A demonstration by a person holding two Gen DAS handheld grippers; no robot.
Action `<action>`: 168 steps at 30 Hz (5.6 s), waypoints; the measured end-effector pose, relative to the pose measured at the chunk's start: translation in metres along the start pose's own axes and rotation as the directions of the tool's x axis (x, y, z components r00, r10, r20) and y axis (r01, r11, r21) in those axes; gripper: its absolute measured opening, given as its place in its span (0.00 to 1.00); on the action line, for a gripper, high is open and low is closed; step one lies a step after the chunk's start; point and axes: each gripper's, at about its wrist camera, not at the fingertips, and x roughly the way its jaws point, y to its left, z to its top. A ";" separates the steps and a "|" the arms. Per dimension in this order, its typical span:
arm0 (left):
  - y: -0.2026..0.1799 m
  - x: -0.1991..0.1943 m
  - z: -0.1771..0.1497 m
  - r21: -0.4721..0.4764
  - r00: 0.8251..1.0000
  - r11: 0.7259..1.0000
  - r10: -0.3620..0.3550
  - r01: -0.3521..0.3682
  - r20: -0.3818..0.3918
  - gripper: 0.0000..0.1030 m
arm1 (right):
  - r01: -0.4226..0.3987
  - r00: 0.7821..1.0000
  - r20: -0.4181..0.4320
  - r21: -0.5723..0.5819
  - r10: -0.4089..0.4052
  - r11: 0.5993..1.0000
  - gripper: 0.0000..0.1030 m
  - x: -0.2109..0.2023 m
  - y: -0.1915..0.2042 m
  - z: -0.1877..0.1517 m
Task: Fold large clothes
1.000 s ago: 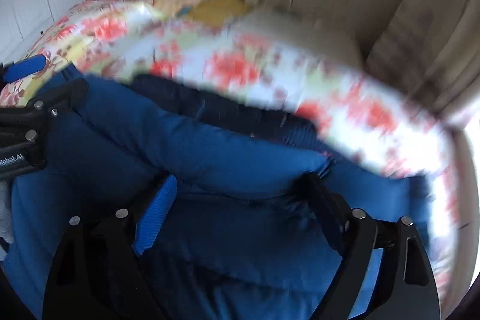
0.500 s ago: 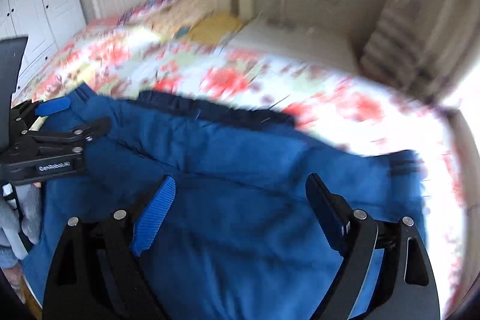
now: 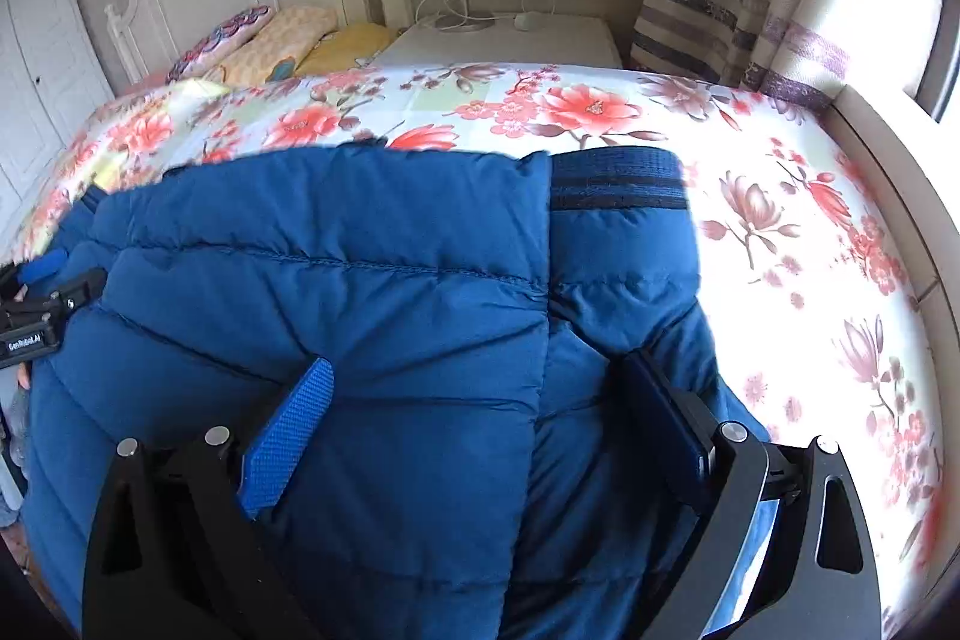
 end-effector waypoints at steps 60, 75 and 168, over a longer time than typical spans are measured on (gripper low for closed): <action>-0.028 -0.124 -0.191 0.115 0.986 0.993 -0.017 -0.003 0.167 0.98 | 0.080 0.978 0.206 -0.203 -0.038 0.976 0.95 -0.111 0.052 -0.152; 0.024 -0.151 -0.190 0.016 0.976 1.000 -0.001 -0.003 0.216 0.98 | 0.031 0.979 0.202 -0.169 0.004 0.985 0.95 -0.128 0.012 -0.161; 0.029 -0.011 -0.024 0.029 0.970 0.969 0.244 -0.245 0.017 0.98 | 0.042 0.999 -0.019 0.099 -0.041 0.994 0.87 -0.011 -0.030 -0.043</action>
